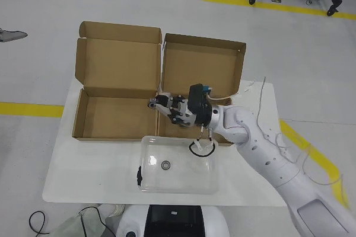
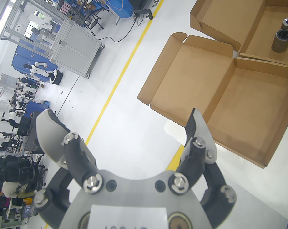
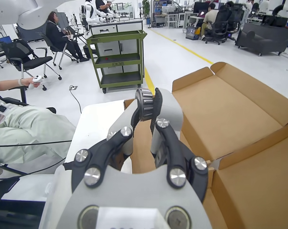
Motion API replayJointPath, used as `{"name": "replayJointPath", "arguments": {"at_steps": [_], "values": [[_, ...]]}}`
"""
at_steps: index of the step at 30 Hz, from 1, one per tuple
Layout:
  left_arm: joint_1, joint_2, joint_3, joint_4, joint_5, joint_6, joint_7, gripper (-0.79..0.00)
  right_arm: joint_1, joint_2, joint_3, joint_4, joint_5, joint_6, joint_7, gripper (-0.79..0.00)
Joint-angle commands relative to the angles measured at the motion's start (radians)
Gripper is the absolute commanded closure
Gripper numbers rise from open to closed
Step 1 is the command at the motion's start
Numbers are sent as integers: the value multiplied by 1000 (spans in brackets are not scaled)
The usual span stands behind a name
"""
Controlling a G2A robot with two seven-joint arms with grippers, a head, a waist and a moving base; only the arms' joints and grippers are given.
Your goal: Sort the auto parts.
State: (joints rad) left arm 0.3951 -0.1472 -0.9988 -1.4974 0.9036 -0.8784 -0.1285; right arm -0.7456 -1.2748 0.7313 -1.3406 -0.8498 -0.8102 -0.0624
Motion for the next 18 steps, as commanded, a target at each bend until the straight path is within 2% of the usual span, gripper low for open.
{"name": "replayJointPath", "arguments": {"at_steps": [1,18], "values": [[0,0,0,0,0,0,0,-785,23,-14,-21,39,23,18,28,0],[0,0,0,0,0,0,0,-785,171,-153,-188,319,123,101,173,0]]}}
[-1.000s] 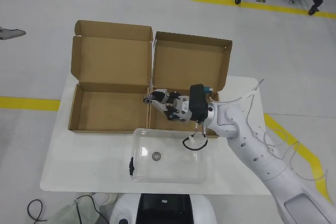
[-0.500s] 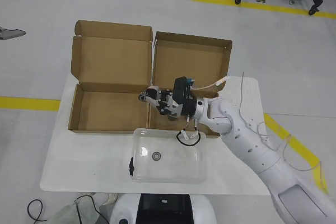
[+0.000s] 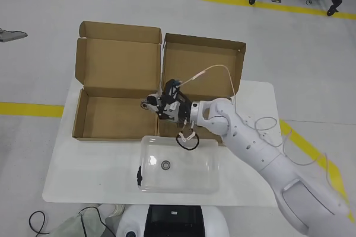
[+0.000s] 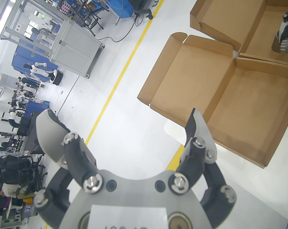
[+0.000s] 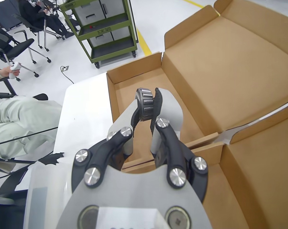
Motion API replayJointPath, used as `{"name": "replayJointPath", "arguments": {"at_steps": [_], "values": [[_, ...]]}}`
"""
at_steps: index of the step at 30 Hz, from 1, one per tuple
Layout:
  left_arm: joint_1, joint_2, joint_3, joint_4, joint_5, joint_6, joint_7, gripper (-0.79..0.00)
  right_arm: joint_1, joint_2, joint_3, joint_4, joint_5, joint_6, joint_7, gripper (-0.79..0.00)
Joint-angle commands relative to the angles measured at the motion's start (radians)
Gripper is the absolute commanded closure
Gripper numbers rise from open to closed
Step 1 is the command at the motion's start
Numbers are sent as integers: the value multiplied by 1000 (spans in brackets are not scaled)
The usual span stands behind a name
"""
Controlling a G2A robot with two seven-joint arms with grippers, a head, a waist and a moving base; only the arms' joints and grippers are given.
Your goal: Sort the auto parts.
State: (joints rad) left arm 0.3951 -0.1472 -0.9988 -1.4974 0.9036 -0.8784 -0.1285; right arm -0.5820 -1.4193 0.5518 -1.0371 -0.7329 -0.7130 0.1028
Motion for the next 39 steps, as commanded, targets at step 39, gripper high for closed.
{"name": "replayJointPath", "arguments": {"at_steps": [39], "values": [[0,0,0,0,0,0,0,-785,202,-386,-192,628,129,-68,270,0]]}}
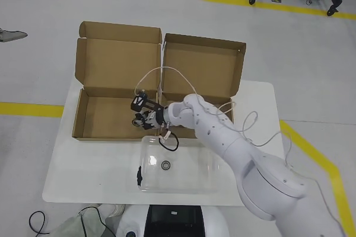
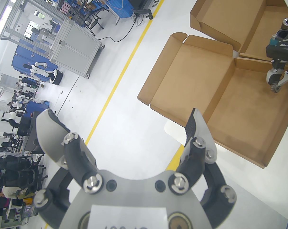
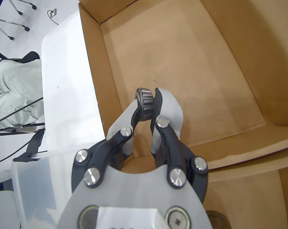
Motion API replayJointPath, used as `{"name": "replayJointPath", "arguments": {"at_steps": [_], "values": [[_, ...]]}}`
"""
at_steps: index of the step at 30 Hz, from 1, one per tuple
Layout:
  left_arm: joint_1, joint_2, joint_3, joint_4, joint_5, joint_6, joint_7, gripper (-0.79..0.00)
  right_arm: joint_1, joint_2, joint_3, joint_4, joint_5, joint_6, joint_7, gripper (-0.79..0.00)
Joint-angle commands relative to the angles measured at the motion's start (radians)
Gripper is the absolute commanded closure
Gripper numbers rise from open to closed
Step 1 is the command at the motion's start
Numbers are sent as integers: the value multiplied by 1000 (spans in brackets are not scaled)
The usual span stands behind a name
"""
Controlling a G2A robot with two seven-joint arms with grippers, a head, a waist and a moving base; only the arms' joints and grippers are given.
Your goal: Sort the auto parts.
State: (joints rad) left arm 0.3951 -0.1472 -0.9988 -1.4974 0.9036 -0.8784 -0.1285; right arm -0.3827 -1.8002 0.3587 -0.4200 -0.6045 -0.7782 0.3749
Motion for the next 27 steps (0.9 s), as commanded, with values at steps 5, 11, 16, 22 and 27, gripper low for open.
{"name": "replayJointPath", "arguments": {"at_steps": [5,11,16,22,27], "values": [[0,0,0,0,0,0,0,-785,12,-27,4,49,-7,-12,-16,-34],[0,0,0,0,0,0,0,-785,20,-48,9,87,-19,-23,-36,-157],[0,0,0,0,0,0,0,-785,24,-60,16,114,-27,-31,-53,-148],[0,0,0,0,0,0,0,-785,34,-66,22,129,-51,-41,-92,-139],[0,0,0,0,0,0,0,-785,43,-60,22,108,-103,-74,-160,-154]]}}
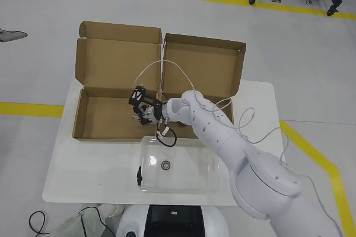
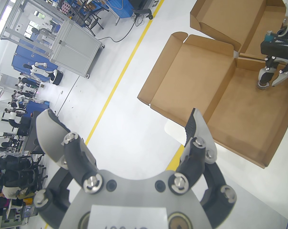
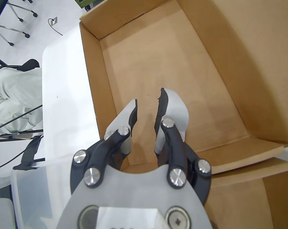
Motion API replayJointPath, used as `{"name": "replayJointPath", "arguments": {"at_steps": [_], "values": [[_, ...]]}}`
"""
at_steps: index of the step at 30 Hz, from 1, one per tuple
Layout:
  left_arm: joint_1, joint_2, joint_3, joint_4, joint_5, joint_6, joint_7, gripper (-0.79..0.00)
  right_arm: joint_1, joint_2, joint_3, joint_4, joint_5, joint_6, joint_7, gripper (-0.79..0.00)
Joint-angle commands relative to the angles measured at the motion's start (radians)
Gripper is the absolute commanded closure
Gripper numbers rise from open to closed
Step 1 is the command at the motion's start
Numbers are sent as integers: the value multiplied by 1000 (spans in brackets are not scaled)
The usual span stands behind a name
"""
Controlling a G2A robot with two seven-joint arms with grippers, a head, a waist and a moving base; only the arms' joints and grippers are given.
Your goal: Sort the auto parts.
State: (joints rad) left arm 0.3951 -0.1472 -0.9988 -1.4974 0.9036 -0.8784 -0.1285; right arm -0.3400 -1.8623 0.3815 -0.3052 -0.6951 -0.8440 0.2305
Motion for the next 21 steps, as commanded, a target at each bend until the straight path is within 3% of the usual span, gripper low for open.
{"name": "replayJointPath", "arguments": {"at_steps": [1,12,21], "values": [[0,0,0,0,0,0,0,-785,1,4,-2,-14,-27,-15,-31,-163],[0,0,0,0,0,0,0,-785,-7,64,10,-140,-191,-37,-180,-151],[0,0,0,0,0,0,0,-785,-97,178,91,-381,-310,22,-223,-182]]}}
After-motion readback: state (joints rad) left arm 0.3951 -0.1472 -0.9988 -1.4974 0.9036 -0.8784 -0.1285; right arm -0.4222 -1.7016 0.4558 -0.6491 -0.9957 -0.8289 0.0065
